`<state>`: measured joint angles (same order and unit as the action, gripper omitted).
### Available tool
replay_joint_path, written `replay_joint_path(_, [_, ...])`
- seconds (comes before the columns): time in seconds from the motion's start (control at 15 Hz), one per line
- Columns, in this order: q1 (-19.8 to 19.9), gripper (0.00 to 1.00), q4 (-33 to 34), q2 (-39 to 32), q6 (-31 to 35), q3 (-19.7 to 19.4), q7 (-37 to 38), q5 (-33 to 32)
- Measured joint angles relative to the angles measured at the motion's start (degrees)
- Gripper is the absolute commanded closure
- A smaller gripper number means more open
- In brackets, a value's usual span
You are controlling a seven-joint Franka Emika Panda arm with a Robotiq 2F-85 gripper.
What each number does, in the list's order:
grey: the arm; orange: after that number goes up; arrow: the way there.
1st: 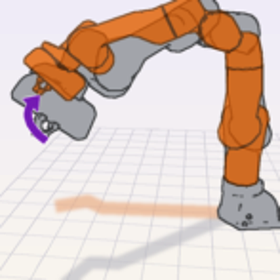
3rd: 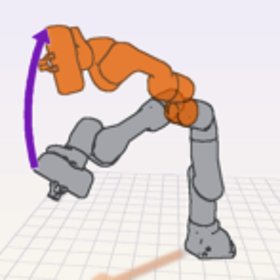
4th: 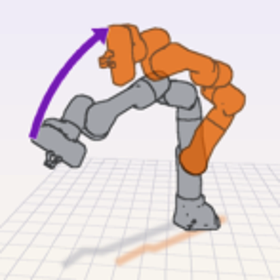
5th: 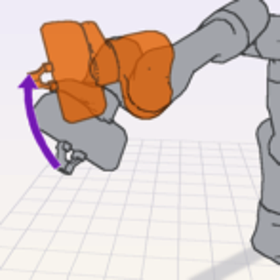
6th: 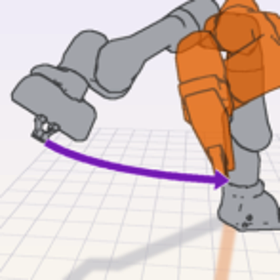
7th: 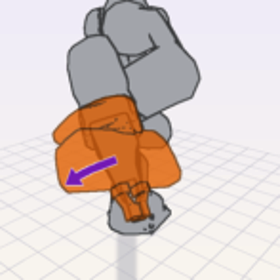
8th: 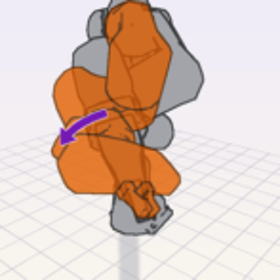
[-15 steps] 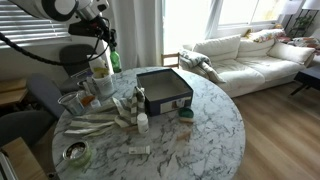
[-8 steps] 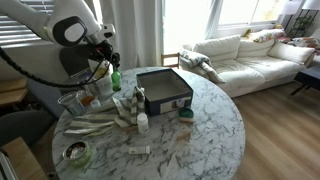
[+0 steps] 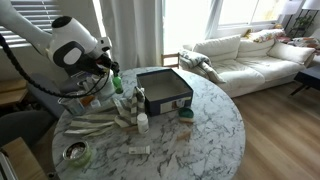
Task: Remove the sauce bottle from the cup, put the silver cup inside then move it the right
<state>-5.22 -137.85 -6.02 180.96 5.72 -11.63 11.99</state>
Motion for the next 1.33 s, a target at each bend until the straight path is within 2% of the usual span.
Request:
replay_joint_path(0.27, [0.04, 0.92, -1.28, -2.57, 5.47, -0.12, -0.11, -0.01])
replay_joint_path(0.6, [0.15, 0.92, -1.97, -5.02, 8.27, -1.31, 4.23, -4.84])
replay_joint_path(0.67, [0.16, 0.43, -1.97, -5.33, 8.52, -1.41, 4.79, -5.29])
replay_joint_path(0.73, [0.06, 0.42, -1.97, -5.62, 8.75, -1.51, 4.89, -5.25])
replay_joint_path(0.8, [-0.08, 0.37, -1.97, -5.8, 8.81, -1.62, 4.89, -5.07])
replay_joint_path(1.0, [-0.36, 0.16, -1.71, -5.18, 8.7, -1.93, 5.93, -5.77])
replay_joint_path(1.13, [-1.9, 0.01, -1.54, -3.72, 7.04, -4.08, 5.62, -5.77])
replay_joint_path(1.33, [-5.06, 0.0, -1.14, 0.31, 0.29, -9.21, 5.41, -6.92])
